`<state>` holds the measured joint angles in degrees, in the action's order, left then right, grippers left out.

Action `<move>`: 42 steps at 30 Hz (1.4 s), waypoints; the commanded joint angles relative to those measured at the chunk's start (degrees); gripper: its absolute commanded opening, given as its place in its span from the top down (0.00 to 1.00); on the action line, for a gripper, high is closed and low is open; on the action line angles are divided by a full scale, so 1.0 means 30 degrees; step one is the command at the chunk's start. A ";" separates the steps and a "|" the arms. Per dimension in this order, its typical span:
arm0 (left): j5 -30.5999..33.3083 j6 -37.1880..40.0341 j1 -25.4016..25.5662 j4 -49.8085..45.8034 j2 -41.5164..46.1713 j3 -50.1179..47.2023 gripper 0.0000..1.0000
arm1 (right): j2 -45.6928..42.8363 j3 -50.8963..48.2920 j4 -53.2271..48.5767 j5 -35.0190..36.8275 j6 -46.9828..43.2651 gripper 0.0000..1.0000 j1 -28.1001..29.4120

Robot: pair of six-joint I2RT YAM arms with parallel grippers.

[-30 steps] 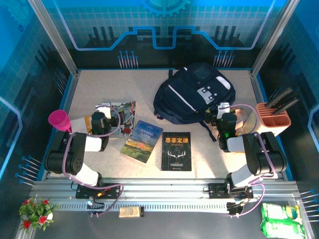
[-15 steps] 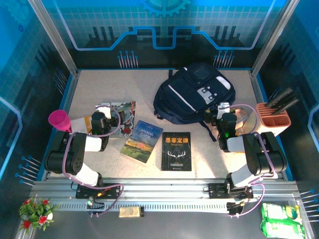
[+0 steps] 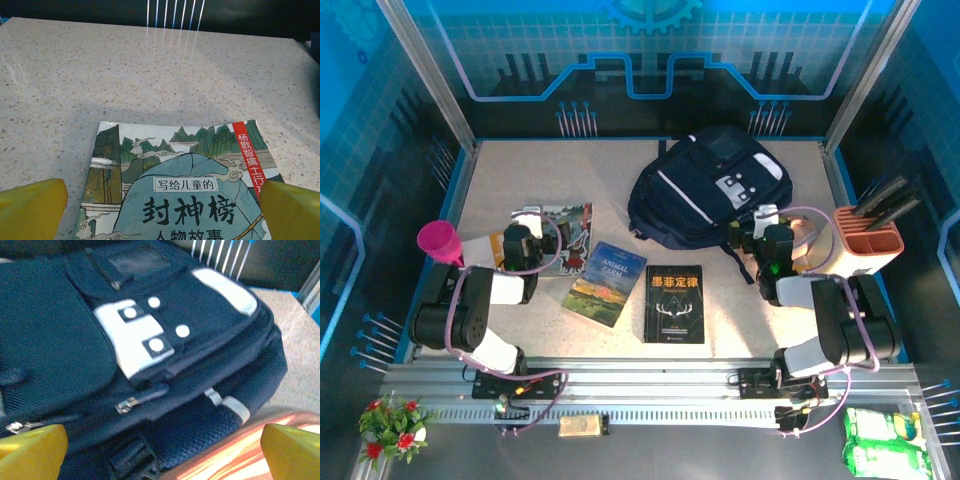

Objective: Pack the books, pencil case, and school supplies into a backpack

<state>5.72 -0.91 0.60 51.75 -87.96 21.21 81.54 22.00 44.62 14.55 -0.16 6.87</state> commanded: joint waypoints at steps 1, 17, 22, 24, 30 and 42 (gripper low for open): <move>0.0217 0.0246 -0.0003 -0.1505 0.1968 0.0209 0.01 | -0.2499 0.1155 -0.2610 0.0231 -0.0957 0.00 0.0894; -0.2322 -0.6465 0.1887 -1.5213 0.6804 0.7154 0.01 | -0.1925 1.0659 -1.8070 0.0681 0.7066 0.00 0.5267; -0.4272 -0.9489 0.3191 -1.6846 0.5302 0.8954 0.01 | -0.0489 1.2592 -2.0817 -0.0581 0.8537 0.00 0.5209; -0.4511 -1.0043 0.4105 -1.5916 0.4831 0.8795 0.01 | -0.0287 1.2593 -2.0894 -0.1241 0.8968 0.00 0.5071; -0.3011 -1.3480 0.6627 -1.6325 0.2306 0.9971 0.01 | -0.0336 1.1780 -2.0075 -0.2804 1.0223 0.00 0.4455; 0.1914 -1.3806 1.0276 -2.3993 -0.5857 1.8291 0.12 | -0.0893 0.9924 -1.8959 -0.2677 1.0068 0.00 0.2741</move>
<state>4.91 -41.17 30.11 -10.39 -102.21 70.57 80.58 52.38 -13.69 6.98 29.82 16.29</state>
